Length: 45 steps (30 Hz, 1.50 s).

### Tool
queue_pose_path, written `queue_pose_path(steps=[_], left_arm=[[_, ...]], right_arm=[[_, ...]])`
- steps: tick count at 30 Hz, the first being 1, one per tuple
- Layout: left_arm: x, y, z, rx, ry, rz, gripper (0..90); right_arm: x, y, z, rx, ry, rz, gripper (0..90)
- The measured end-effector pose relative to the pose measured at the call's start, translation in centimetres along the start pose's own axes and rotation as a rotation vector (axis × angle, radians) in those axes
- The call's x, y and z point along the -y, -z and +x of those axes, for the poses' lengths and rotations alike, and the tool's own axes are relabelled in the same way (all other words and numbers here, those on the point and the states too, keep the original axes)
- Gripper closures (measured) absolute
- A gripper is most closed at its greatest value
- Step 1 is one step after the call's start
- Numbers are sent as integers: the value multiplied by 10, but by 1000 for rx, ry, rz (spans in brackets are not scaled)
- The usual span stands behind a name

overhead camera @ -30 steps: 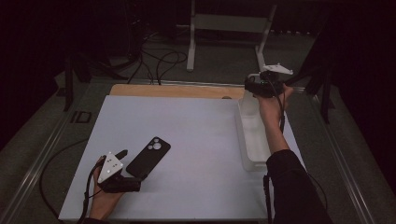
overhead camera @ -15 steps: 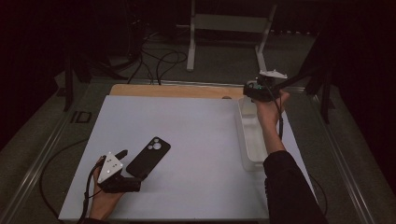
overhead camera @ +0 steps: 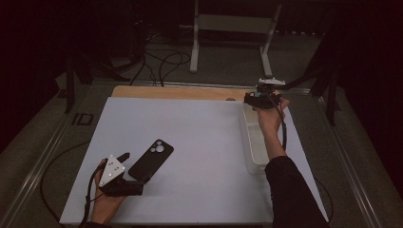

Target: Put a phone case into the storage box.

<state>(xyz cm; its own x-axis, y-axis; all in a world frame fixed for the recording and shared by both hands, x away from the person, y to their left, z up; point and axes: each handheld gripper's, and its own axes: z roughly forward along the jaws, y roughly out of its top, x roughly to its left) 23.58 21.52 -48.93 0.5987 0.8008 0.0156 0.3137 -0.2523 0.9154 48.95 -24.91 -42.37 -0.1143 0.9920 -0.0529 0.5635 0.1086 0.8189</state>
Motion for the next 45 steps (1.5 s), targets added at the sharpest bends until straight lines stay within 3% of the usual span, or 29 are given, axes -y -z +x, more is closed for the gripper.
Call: queue_pose_path(steps=[13, 21, 36, 41, 45], left_arm=[[0, 0, 0, 2, -3, 2, 3], [0, 0, 0, 3, -3, 2, 3], [0, 0, -1, 3, -2, 2, 3], [0, -1, -1, 3, -1, 3, 3], [0, 0, 0, 0, 0, 3, 3]], right_arm=[[8, -10, 0, 15, -5, 48, 160], [6, -16, -2, -6, -22, 65, 121], [2, -7, -5, -3, -37, 3, 94], [0, 0, -3, -32, -31, -18, 94], [1, 7, 1, -81, -32, -39, 94]])
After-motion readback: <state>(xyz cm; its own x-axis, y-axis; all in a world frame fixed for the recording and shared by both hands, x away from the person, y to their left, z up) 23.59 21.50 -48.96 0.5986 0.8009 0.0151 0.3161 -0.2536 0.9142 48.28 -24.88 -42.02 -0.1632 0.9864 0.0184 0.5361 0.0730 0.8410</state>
